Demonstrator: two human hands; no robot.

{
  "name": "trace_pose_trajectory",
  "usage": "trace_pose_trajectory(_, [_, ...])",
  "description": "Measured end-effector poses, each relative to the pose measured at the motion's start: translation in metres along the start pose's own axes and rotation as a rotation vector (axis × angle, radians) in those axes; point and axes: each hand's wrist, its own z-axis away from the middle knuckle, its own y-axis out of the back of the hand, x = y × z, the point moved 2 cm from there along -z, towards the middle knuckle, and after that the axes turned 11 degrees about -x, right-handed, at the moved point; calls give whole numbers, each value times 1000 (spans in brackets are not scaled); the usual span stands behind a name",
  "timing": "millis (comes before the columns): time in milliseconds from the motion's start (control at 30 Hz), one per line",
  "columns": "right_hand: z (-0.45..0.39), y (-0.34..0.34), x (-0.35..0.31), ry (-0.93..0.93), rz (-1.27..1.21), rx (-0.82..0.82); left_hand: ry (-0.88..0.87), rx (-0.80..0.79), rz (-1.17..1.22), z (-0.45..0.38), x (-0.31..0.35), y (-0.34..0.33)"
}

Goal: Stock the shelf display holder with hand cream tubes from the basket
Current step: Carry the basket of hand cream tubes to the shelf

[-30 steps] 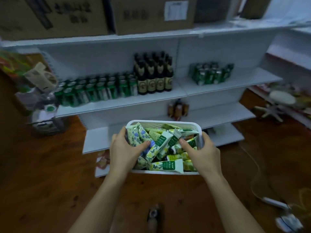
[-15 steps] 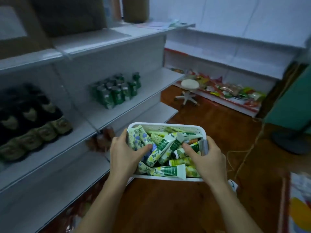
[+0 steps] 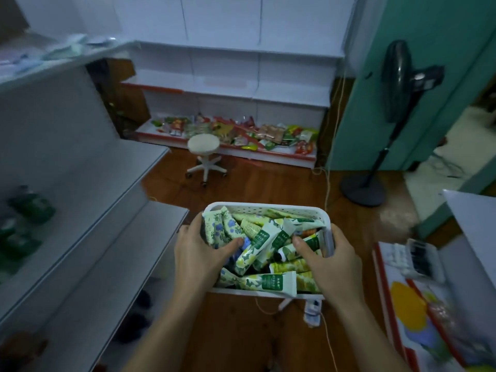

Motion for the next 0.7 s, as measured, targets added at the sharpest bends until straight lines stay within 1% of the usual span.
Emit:
trace_pose_trajectory(100, [-76, 17, -4, -15, -2, -14, 9, -2, 26, -72, 10, -20])
trace_pose_trajectory(267, [-185, 16, -34, 47, -25, -56, 34, 39, 13, -176, 17, -18])
trace_pose_trajectory(433, [-289, -12, -51, 50, -81, -67, 31, 79, -21, -283, 3, -15])
trace_pose_trajectory(567, [-386, -45, -65, 61, -100, -40, 3, 98, -73, -385, -15, -14])
trace_pose_trajectory(700, [-489, -76, -85, 7, -57, -42, -24, 53, -86, -494, -32, 1])
